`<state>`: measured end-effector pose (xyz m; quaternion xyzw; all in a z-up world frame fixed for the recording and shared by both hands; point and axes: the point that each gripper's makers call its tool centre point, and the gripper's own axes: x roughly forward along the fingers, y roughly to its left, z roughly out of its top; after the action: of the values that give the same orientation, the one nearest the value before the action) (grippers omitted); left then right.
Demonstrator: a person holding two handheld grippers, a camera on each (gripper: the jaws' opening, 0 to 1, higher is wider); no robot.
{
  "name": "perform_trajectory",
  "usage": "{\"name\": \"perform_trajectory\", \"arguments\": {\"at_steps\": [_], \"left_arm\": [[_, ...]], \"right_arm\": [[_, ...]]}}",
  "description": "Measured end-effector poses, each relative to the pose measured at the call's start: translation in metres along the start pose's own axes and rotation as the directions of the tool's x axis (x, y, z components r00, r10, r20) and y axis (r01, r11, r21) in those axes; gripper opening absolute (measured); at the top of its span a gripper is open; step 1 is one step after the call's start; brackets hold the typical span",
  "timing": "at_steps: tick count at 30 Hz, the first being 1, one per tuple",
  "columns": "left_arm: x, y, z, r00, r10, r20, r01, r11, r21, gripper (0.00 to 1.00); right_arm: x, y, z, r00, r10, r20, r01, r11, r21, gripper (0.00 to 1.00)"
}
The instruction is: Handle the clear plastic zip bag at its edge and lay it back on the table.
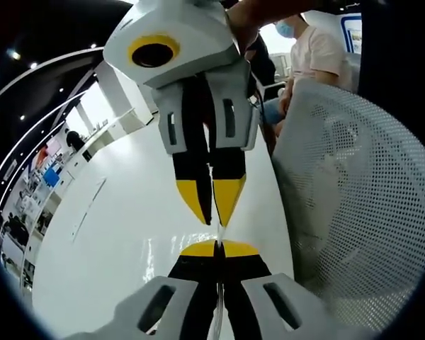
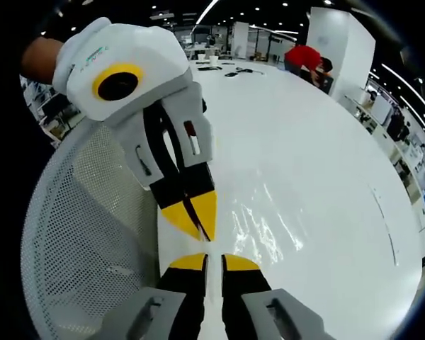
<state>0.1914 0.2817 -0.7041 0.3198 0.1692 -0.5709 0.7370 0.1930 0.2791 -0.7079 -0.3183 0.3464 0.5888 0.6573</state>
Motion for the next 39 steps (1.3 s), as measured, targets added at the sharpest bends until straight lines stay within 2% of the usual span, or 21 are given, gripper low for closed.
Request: {"name": "perform_trajectory", "arguments": {"at_steps": [3,9,14,18,22,31,39], "left_arm": [[0.001,0.000,-0.001,1.000,0.000,0.005,0.000,1.000,0.002,0.00],[0.001,0.000,-0.001,1.000,-0.007,0.011,0.007,1.000,0.005,0.00],[0.002,0.000,-0.003,1.000,-0.013,0.004,0.013,1.000,-0.025,0.00],[0.002,0.003,-0.004,1.000,-0.001,0.003,0.001,0.999,-0.045,0.14],[-0.001,0.003,-0.005,1.000,-0.003,-0.014,0.003,1.000,-0.021,0.14],[-0.006,0.000,-0.007,1.000,0.007,-0.028,-0.007,1.000,0.008,0.25],[-0.013,0.002,-0.002,1.000,0.029,0.001,-0.029,0.999,0.026,0.21]], "right_arm": [[0.001,0.002,0.000,1.000,0.012,0.002,-0.012,1.000,0.007,0.00],[0.004,0.005,-0.002,1.000,0.026,-0.003,-0.026,1.000,0.008,0.00],[0.007,0.003,-0.002,0.999,0.028,-0.027,-0.027,0.999,0.026,0.00],[0.008,0.000,-0.005,0.999,0.009,-0.052,-0.008,1.000,0.016,0.00],[0.011,-0.003,-0.006,0.998,0.007,-0.060,-0.005,1.000,0.022,0.00],[0.012,-0.003,-0.007,0.997,-0.004,-0.075,0.006,0.999,0.037,0.00],[0.014,-0.007,-0.006,0.996,-0.018,-0.084,0.022,0.999,0.045,0.00]]}}
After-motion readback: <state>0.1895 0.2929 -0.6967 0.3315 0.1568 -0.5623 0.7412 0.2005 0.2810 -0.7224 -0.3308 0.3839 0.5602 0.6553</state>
